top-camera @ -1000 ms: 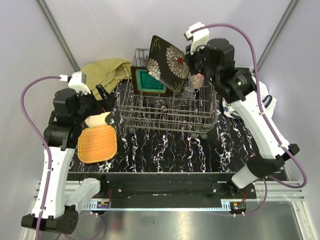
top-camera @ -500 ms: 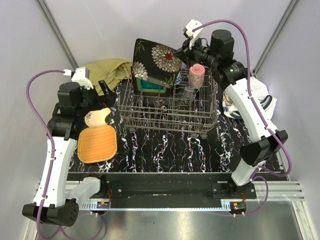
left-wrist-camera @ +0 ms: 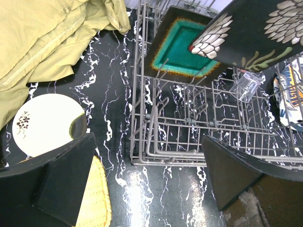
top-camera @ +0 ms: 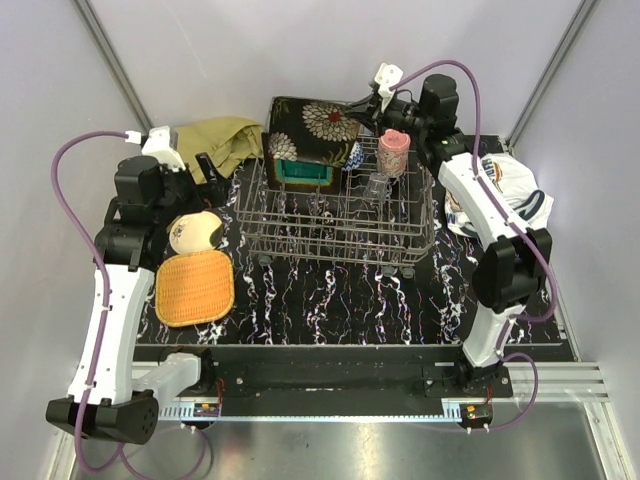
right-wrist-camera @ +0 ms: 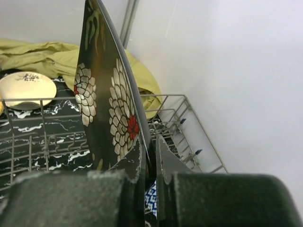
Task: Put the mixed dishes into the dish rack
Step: Insert the plate into the dish rack
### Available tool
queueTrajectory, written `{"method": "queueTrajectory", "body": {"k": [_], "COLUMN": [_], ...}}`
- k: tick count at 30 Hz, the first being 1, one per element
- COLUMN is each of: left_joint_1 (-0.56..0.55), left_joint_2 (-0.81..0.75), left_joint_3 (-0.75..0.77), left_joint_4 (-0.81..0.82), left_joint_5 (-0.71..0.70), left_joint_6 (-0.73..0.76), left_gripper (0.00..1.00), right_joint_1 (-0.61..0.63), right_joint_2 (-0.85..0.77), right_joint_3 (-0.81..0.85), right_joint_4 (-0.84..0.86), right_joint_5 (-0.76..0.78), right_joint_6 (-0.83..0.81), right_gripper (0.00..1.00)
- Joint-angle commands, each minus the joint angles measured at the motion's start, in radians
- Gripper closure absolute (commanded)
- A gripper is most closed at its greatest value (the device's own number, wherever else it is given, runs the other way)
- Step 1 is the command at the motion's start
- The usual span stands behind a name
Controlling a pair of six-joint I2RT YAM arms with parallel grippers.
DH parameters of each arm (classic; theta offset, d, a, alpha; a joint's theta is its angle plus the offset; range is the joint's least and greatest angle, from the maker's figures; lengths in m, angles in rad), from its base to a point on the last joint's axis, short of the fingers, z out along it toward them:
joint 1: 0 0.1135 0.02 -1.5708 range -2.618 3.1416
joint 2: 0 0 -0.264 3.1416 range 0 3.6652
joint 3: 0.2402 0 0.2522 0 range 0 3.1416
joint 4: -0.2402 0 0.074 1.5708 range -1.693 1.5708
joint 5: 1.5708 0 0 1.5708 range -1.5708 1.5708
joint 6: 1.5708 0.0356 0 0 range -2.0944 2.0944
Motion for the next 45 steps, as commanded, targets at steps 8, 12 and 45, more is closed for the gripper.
{"method": "queueTrajectory", "body": {"k": [8,12,45], "left_joint_1": [0.017,0.018,0.027], "left_joint_2": [0.034,0.040,0.046], "left_joint_3": [0.022,0.016,-0.016], "left_joint_4": [0.075,0.082,0.112], "left_joint_5": [-0.021,-0.007,0.019], "left_joint_6": [0.016,0.014,0.008], "left_gripper": [0.01,0.01,0.01], "right_joint_1": [-0.020,-0.019,0.139], "right_joint_2": [0.066,0.090,0.127], "right_joint_3": [0.039,0.017,-0.104], "right_joint_4": [0.316,0.361,0.231], "right_joint_5": [-0.184,-0.181,0.216], "right_joint_6": [-0.069,-0.057,-0.333], "right_gripper": [1.00,1.00,1.00]}}
